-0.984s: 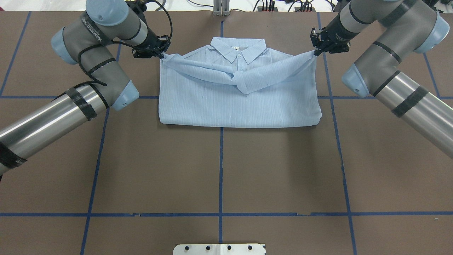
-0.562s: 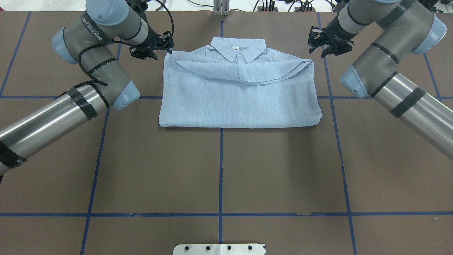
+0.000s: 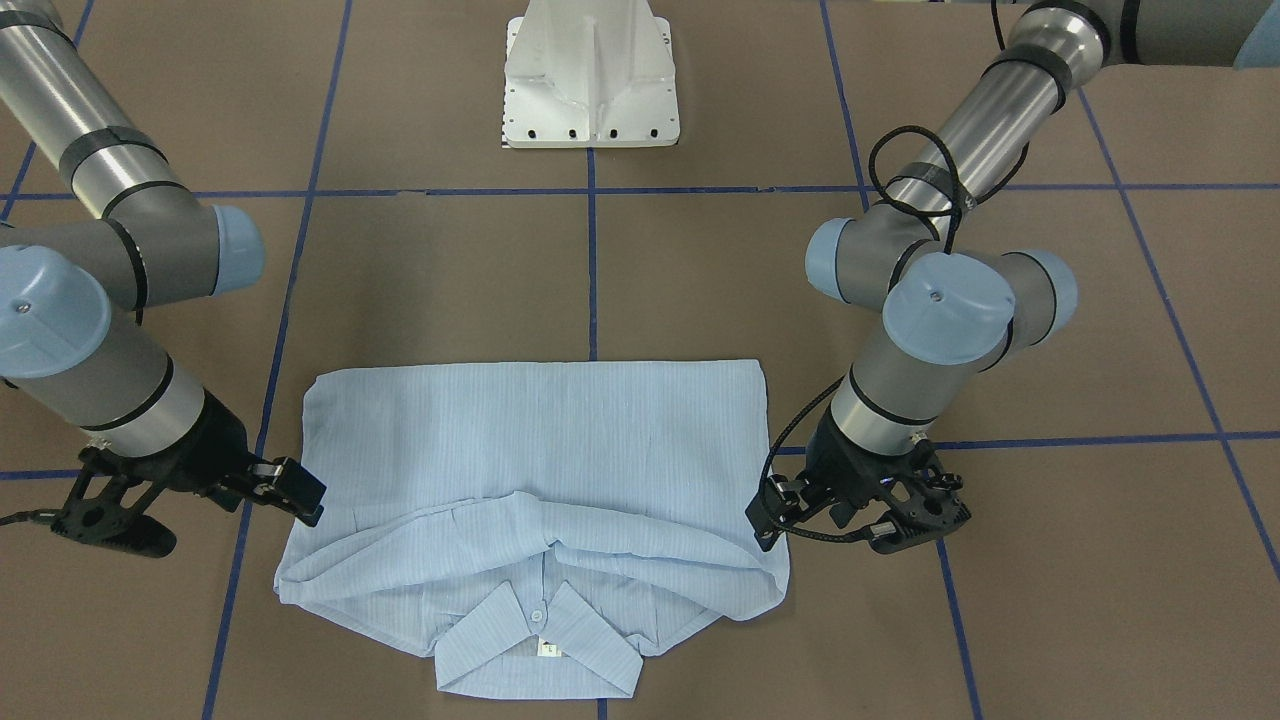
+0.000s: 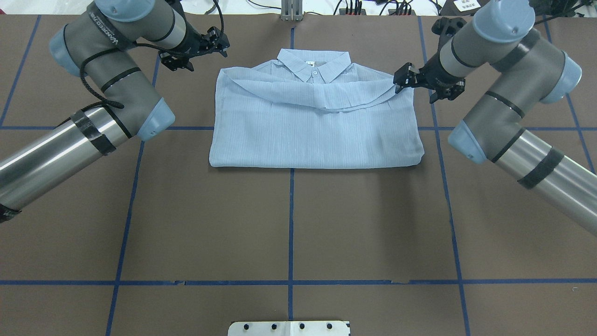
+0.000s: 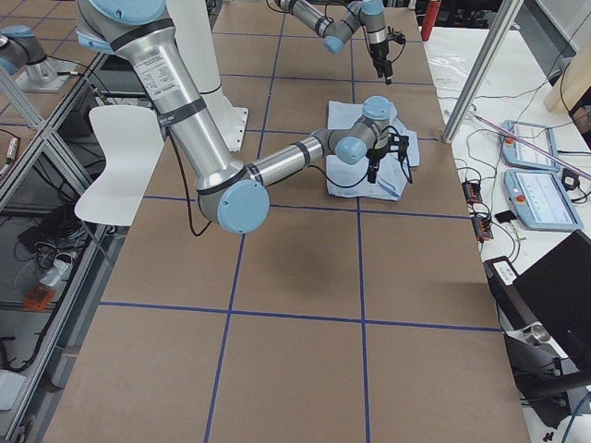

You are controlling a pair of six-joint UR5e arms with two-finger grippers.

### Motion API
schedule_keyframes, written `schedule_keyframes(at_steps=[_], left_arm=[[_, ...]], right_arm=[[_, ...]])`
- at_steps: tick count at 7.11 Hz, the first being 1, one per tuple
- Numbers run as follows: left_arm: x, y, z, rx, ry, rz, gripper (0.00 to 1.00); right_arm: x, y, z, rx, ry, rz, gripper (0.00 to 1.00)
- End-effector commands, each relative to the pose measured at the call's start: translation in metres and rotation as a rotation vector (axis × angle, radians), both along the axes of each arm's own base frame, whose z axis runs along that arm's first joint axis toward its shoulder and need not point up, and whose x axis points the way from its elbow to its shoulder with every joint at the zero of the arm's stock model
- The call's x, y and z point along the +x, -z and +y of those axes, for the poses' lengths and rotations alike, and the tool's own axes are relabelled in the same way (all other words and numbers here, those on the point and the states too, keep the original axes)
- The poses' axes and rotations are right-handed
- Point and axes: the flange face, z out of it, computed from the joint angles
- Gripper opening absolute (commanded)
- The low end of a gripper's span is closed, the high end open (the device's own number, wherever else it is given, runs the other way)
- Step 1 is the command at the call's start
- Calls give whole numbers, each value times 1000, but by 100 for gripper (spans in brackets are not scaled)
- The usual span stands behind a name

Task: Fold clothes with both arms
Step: 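Raise the left gripper while the right gripper moves to the shirt's side edge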

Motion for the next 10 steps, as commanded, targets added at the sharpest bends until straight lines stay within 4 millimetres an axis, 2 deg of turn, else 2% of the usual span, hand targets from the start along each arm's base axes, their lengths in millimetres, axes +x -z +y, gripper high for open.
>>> schedule_keyframes(at_steps=[1,3,5,8,9,10], left_arm=[[-13,14,14,-10,5,-10,100],[-14,5,15,-19,3,-14,100],[-14,6,15,-19,2,-12,100],[-14,5,15,-16,7,-12,100],[-14,5,15,-16,8,-12,100],[-15,-5,16,-24,8,-19,100]], right_arm=[[-14,-30,68,-14,67,23,100],[-44,-43,87,-15,104,57,94],[-45,-56,88,-34,107,75,85],[-47,-64,85,-44,108,87,76],[-47,-64,85,-44,109,87,49],[-46,-63,86,-43,115,81,0]])
